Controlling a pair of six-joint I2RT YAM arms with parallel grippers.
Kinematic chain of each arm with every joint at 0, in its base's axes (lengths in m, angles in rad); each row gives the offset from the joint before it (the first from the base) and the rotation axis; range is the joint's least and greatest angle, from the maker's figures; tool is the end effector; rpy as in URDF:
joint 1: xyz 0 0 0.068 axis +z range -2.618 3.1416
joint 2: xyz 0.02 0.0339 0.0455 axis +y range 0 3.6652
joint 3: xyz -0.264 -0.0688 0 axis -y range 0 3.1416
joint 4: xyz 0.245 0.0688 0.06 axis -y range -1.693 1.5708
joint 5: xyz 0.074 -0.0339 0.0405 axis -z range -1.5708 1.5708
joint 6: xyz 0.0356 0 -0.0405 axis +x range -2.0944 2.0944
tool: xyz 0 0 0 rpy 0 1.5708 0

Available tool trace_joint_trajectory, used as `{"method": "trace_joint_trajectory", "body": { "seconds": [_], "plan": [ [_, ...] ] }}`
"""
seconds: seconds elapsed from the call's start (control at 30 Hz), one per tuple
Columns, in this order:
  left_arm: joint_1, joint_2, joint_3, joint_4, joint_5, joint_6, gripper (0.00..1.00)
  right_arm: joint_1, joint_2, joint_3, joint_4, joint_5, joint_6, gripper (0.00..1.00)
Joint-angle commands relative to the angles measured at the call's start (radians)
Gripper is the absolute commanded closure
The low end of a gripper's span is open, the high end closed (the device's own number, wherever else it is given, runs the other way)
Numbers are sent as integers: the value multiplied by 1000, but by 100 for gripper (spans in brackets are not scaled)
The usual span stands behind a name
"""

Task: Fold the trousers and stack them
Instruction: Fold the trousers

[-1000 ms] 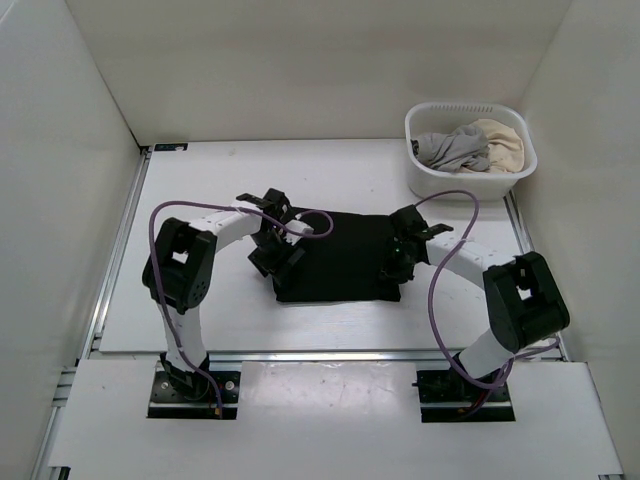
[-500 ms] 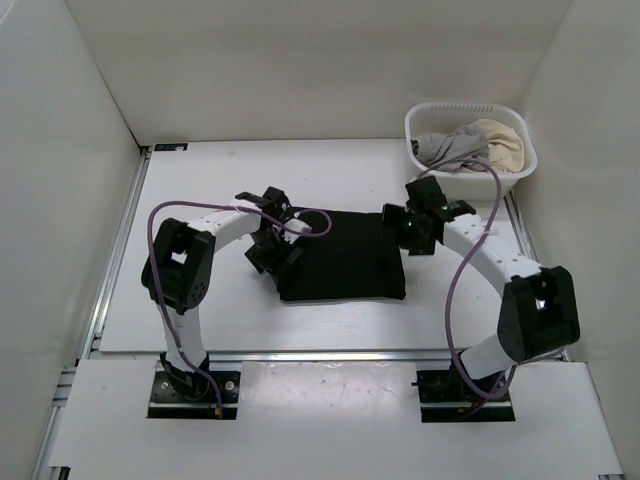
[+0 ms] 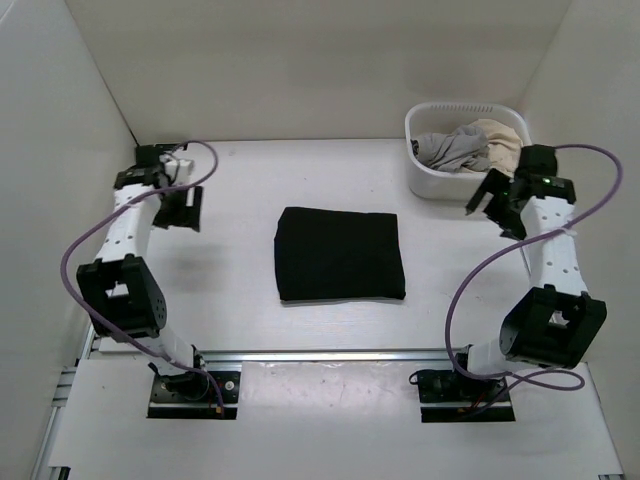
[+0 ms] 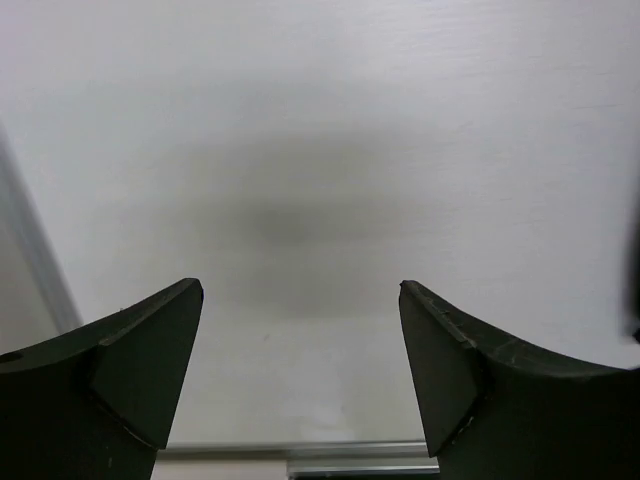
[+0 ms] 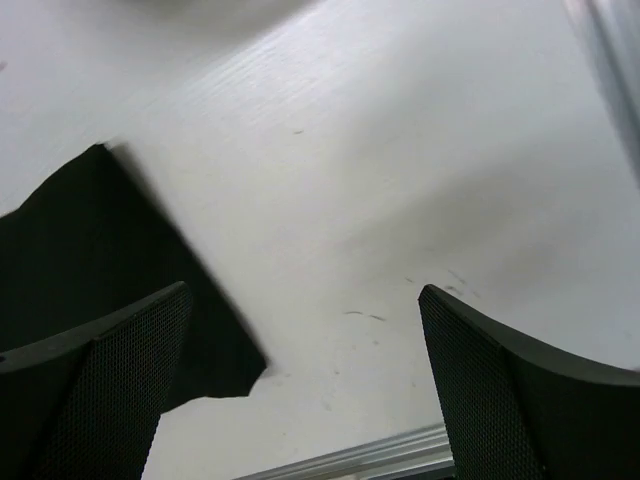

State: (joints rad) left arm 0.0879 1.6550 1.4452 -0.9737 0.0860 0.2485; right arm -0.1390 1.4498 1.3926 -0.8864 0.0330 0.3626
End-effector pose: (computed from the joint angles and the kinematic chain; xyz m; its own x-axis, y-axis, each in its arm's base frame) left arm 0.3346 0.0264 0.2829 -0.9076 0.1660 -0.3856 0.1734 0.9847 0.0158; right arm 0.2974 -0.0428 0.3327 -0.6938 0.4550 -0.5582 0.4318 0.8832 0.1832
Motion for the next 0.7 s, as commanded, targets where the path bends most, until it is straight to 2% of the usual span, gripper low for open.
{"method": "trace_joint_trajectory", "body": {
  "seconds": [0.0,0.2,0.23,0.27,0.47,0.67],
  "plan": [
    [102,-76,-78,-34,-55,-28,8,-118,-51,9,-80,1,-46,1],
    [268,-150,-218,-6,-55,-75,7,-129,-39,48,-91,7,-47,1],
    [283,-150,-218,7,-55,-75,0,-129,-39,60,-91,7,-47,1],
    [309,-162,-218,7,-55,-75,0,-129,-29,60,-91,-2,-47,1],
    [340,-162,-218,7,3,-75,0,-129,-29,69,-91,-2,-47,1],
    [340,-153,-218,7,3,-75,0,-129,-49,48,-91,-2,-57,1]
  ]
}}
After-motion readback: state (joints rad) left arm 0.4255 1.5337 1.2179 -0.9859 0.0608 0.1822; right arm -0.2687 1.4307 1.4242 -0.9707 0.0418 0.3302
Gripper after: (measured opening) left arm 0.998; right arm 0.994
